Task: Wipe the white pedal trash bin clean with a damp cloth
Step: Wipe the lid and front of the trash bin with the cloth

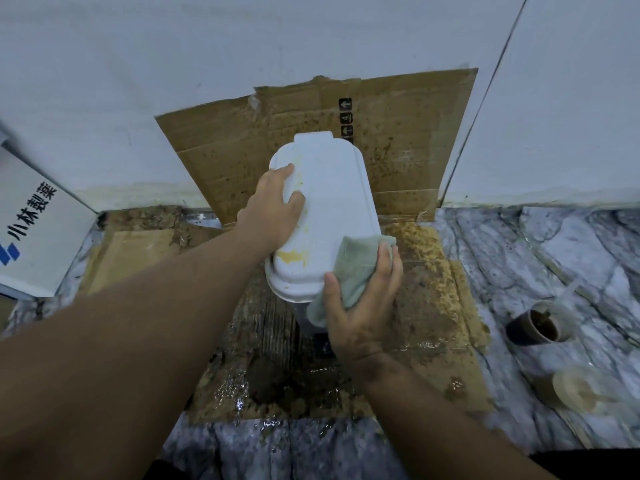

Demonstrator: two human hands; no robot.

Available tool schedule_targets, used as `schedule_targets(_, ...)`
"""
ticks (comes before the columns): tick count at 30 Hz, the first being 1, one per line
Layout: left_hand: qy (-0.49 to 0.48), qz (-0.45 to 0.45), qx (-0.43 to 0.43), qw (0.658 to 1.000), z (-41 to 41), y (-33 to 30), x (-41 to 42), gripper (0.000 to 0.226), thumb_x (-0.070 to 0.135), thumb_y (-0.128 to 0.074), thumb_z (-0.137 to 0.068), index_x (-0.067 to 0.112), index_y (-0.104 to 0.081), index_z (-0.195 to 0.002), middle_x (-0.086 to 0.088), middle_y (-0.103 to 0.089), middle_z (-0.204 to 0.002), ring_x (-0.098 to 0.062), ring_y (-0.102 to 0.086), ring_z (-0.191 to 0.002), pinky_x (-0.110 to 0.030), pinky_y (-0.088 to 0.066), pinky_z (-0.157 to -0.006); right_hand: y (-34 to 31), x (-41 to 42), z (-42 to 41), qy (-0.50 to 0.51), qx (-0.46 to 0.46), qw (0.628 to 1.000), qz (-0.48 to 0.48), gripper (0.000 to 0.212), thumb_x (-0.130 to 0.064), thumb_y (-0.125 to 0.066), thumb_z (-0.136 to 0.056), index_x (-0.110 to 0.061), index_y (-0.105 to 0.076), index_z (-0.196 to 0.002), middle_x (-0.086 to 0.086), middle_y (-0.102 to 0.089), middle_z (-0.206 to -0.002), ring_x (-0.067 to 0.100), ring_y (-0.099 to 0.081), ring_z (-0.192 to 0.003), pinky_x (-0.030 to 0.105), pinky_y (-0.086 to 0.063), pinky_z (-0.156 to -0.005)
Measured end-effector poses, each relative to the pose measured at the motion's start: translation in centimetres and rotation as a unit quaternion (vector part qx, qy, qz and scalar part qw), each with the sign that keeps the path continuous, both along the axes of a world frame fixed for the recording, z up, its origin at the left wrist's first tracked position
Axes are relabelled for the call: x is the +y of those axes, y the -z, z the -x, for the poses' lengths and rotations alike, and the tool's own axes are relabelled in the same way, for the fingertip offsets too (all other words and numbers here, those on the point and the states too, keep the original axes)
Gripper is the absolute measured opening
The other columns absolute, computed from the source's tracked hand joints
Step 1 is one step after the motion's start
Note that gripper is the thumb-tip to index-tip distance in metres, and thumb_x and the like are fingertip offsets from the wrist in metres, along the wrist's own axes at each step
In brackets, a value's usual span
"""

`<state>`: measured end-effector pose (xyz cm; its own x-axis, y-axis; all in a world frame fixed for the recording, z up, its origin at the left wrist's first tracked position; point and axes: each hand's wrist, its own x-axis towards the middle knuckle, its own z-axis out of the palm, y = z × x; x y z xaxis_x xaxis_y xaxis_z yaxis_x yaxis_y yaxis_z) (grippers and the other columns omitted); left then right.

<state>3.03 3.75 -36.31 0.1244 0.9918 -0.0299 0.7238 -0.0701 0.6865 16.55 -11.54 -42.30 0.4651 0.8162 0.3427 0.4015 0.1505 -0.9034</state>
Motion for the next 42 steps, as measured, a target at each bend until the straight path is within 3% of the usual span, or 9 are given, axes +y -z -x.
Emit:
schedule_targets(3,0.004,0.002,0.002,1.000,0.0,0.0,0.0,0.075,0.058,-0.027,-0.086,0.034,-0.022,-0.157,0.005,-0.019,-0.165,-0.026,-0.034,-0.143,-0.056,-0.031,-0.113,-0.8,1.3,-2.0,-0.049,0.013,0.999,0.021,0.083,-0.059,-0.067,-0.081,-0.023,-0.038,-0.149,0.006,-0.026,-0.157,0.012,-0.028,-0.145,0.030,-0.033,-0.116)
schedule_targets(6,-0.007,0.001,0.000,1.000,-0.4,0.0,0.3,0.073,0.056,-0.029,-0.087,0.034,-0.023,-0.157,0.004,-0.018,-0.165,-0.026,-0.035,-0.143,-0.055,-0.031,-0.114,-2.6,2.6,-5.7,-0.181,-0.003,0.981,0.069,0.076,-0.054,-0.072,-0.081,-0.033,-0.041,-0.147,-0.008,-0.021,-0.162,-0.007,-0.021,-0.145,0.009,-0.025,-0.112)
schedule_targets(12,-0.013,-0.005,-0.010,1.000,-0.4,0.2,0.2,0.072,0.055,-0.029,-0.087,0.035,-0.024,-0.156,0.005,-0.017,-0.166,-0.025,-0.035,-0.143,-0.055,-0.032,-0.113,-7.7,10.3,-7.6,-0.293,-0.123,0.915,0.249,0.079,-0.058,-0.072,-0.080,-0.045,-0.036,-0.149,-0.014,0.003,-0.166,0.011,-0.006,-0.151,0.026,-0.014,-0.116)
schedule_targets(15,-0.011,-0.003,-0.001,1.000,-0.5,0.0,0.0,0.072,0.055,-0.029,-0.087,0.037,-0.023,-0.156,0.005,-0.016,-0.166,-0.025,-0.033,-0.144,-0.054,-0.033,-0.112,-8.6,15.7,-6.6,-0.276,-0.174,0.907,0.266,0.078,-0.063,-0.067,-0.083,-0.044,-0.032,-0.151,-0.008,0.008,-0.167,0.022,0.001,-0.153,0.041,-0.013,-0.124)
schedule_targets(21,-0.019,0.009,0.006,1.000,-0.6,-0.4,-0.1,0.070,0.057,-0.029,-0.086,0.040,-0.023,-0.155,0.006,-0.016,-0.167,-0.025,-0.034,-0.144,-0.057,-0.033,-0.111,-10.0,22.9,-3.7,-0.195,-0.311,0.866,0.340,0.081,-0.076,-0.046,-0.085,-0.048,-0.014,-0.154,0.003,0.008,-0.168,0.044,0.005,-0.151,0.058,-0.014,-0.121)
schedule_targets(25,-0.018,0.011,0.001,1.000,-0.6,-0.3,-0.2,0.071,0.057,-0.029,-0.086,0.040,-0.023,-0.154,0.005,-0.015,-0.167,-0.027,-0.035,-0.144,-0.057,-0.033,-0.111,-9.5,20.7,-4.6,-0.185,-0.188,0.924,0.277,0.068,-0.053,-0.050,-0.095,-0.031,-0.026,-0.154,0.008,-0.003,-0.167,0.037,-0.004,-0.153,0.049,-0.016,-0.123)
schedule_targets(30,-0.020,0.006,-0.008,1.000,-0.6,0.0,-0.1,0.069,0.056,-0.030,-0.086,0.042,-0.023,-0.154,0.006,-0.015,-0.167,-0.027,-0.036,-0.143,-0.057,-0.034,-0.110,-8.4,14.7,-5.7,-0.242,-0.264,0.887,0.292,0.067,-0.046,-0.044,-0.101,-0.029,-0.015,-0.158,0.000,0.016,-0.166,0.024,0.016,-0.153,0.040,0.002,-0.124)
schedule_targets(38,-0.037,0.012,-0.042,0.998,-0.6,-0.5,-0.4,0.073,0.047,-0.040,-0.092,0.040,-0.010,-0.158,0.005,-0.021,-0.167,-0.027,-0.040,-0.141,-0.056,-0.038,-0.108,-10.0,20.7,-2.8,-0.211,-0.451,0.812,0.304,0.061,-0.055,-0.023,-0.101,-0.041,-0.004,-0.157,0.001,0.008,-0.168,0.039,0.012,-0.152,0.052,0.003,-0.123)
schedule_targets(42,-0.051,0.025,-0.057,0.997,-0.6,-0.8,-0.9,0.079,0.050,-0.038,-0.087,0.043,-0.001,-0.156,0.005,-0.029,-0.165,-0.030,-0.045,-0.138,-0.058,-0.039,-0.105,-10.4,22.8,0.1,-0.185,-0.512,0.779,0.311,0.062,-0.054,-0.013,-0.101,-0.037,0.002,-0.158,0.005,0.009,-0.168,0.040,0.010,-0.152,0.057,0.006,-0.122)
